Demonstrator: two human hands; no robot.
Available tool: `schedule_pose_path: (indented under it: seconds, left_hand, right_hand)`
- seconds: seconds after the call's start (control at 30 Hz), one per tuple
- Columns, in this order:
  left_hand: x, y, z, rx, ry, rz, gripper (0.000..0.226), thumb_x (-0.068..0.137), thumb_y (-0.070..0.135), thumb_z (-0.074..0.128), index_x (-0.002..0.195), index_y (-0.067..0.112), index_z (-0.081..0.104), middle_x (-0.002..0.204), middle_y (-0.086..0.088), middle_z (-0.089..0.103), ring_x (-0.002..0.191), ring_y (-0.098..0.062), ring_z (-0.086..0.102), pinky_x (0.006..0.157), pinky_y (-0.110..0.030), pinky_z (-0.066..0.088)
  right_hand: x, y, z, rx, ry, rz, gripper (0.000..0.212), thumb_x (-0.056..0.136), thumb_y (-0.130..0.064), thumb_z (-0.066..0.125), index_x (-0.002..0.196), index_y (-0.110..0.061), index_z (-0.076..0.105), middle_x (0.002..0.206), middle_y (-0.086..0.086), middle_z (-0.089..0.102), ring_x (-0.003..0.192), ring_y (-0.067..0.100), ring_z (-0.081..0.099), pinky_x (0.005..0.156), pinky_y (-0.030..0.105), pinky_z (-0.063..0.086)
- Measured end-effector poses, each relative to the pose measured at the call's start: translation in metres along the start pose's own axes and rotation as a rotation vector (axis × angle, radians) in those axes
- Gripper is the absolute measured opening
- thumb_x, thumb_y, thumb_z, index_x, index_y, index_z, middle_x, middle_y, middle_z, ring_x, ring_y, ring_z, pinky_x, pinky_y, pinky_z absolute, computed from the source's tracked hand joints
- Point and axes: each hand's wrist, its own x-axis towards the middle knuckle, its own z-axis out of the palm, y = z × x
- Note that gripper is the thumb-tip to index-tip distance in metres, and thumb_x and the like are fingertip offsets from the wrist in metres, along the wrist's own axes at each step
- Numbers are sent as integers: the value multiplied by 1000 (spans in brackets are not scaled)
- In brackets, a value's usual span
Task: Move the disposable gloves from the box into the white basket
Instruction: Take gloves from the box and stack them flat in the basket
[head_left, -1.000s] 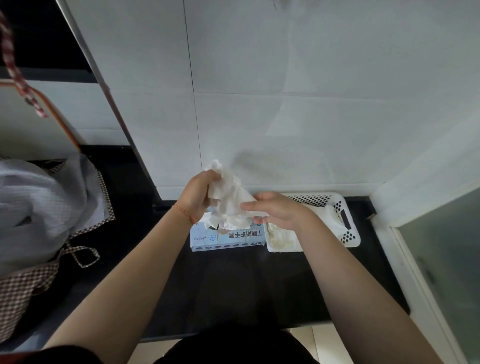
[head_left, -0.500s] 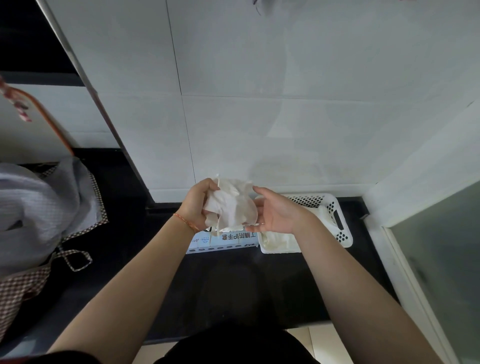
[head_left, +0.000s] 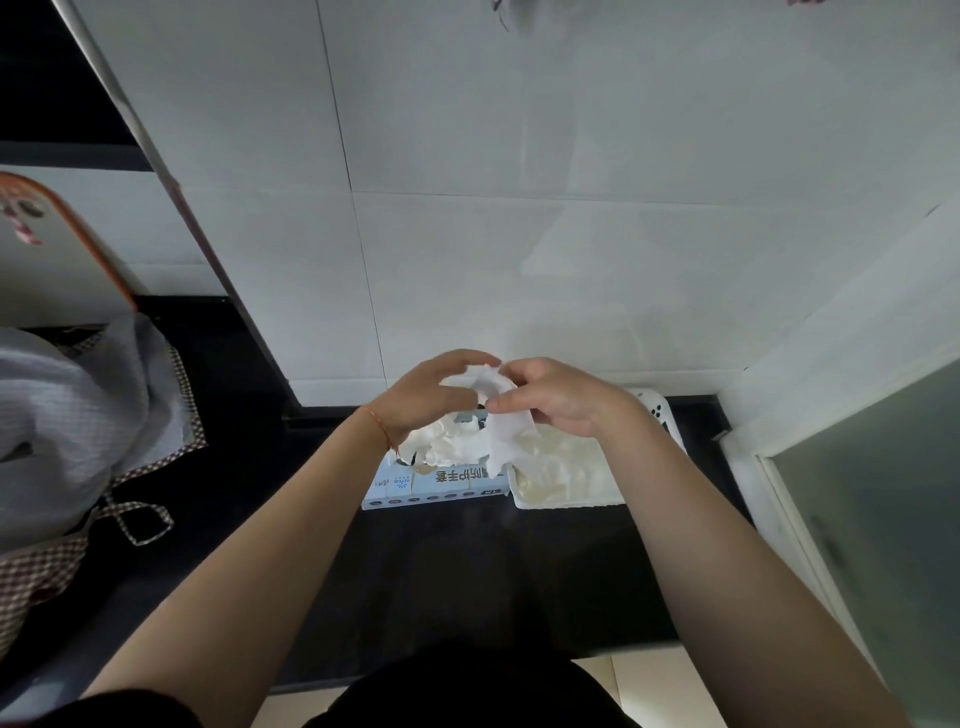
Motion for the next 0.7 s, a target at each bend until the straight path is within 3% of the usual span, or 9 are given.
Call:
schedule_pose_path:
  seconds: [0.07, 0.13, 0.23, 0.3, 0.37, 0.43, 0.5, 0.63, 0.7]
  left_hand:
    - [3, 3, -3, 64, -63, 14, 37, 76, 15, 72, 110, 29, 67, 120, 6, 64, 113, -7, 58, 92, -27, 48]
    - [6, 6, -4, 132, -33, 14, 16, 80, 15, 75, 95, 13, 68, 99, 1, 70, 90, -8, 64, 84, -26, 48]
    - [9, 10, -2, 176, 12, -18, 23, 83, 27, 76, 73, 13, 61, 68, 3, 56, 62, -8, 49, 65, -19, 40]
    - [10, 11, 0, 114, 9, -28, 20, 83, 27, 76, 79, 11, 66, 71, 4, 59, 66, -8, 52, 67, -19, 43]
    - [12, 11, 4, 86, -21, -34, 15, 84, 23, 75, 82, 10, 68, 72, 5, 64, 67, -8, 56, 69, -21, 45]
    - [14, 11, 8, 97, -56, -42, 14, 85, 22, 74, 76, 13, 68, 70, 6, 65, 65, -7, 57, 67, -21, 45]
    - [18, 6, 9, 124, -68, -61, 14, 85, 24, 73, 84, 10, 72, 79, -2, 68, 73, -12, 59, 74, -28, 47]
    - [30, -10, 15, 167, -58, -130, 16, 87, 21, 68, 90, 7, 74, 86, -13, 70, 77, -16, 60, 81, -36, 50]
    - [31, -15, 20, 182, -47, -175, 24, 87, 25, 66, 88, 1, 70, 75, -9, 62, 70, -16, 53, 72, -33, 45]
  right_hand:
    - [-5, -7, -2, -53, -20, -21, 13, 86, -7, 71, 91, -15, 63, 82, -3, 65, 81, 12, 63, 72, 25, 49]
    - [-9, -11, -5, -76, 2, -50, 13, 86, -8, 71, 87, -16, 62, 75, -6, 62, 71, 9, 60, 61, 20, 44]
    - [-14, -15, -10, -118, 51, -66, 17, 87, -14, 73, 78, -18, 59, 65, -12, 58, 60, 6, 52, 53, 16, 39]
    - [-13, -13, -10, -153, 89, -70, 35, 88, -22, 73, 63, -24, 49, 53, -14, 41, 50, 7, 35, 50, 19, 28]
    - [-14, -9, -13, -131, 135, -88, 39, 88, -28, 71, 56, -26, 49, 54, -10, 33, 51, 11, 28, 51, 25, 23]
    - [-16, -7, -18, -117, 199, -124, 28, 88, -31, 70, 66, -18, 57, 57, -6, 36, 51, 11, 31, 53, 26, 25]
    - [-18, -5, -21, -123, 274, -153, 30, 86, -34, 71, 85, -5, 63, 67, -1, 49, 61, 13, 46, 62, 28, 36]
    - [-23, 5, -33, -119, 449, -207, 26, 86, -31, 71, 92, -6, 67, 78, -2, 60, 71, 11, 55, 67, 27, 42]
    - [-26, 13, -41, -124, 512, -203, 26, 90, -31, 67, 94, -6, 64, 80, -1, 56, 72, 11, 51, 66, 26, 40]
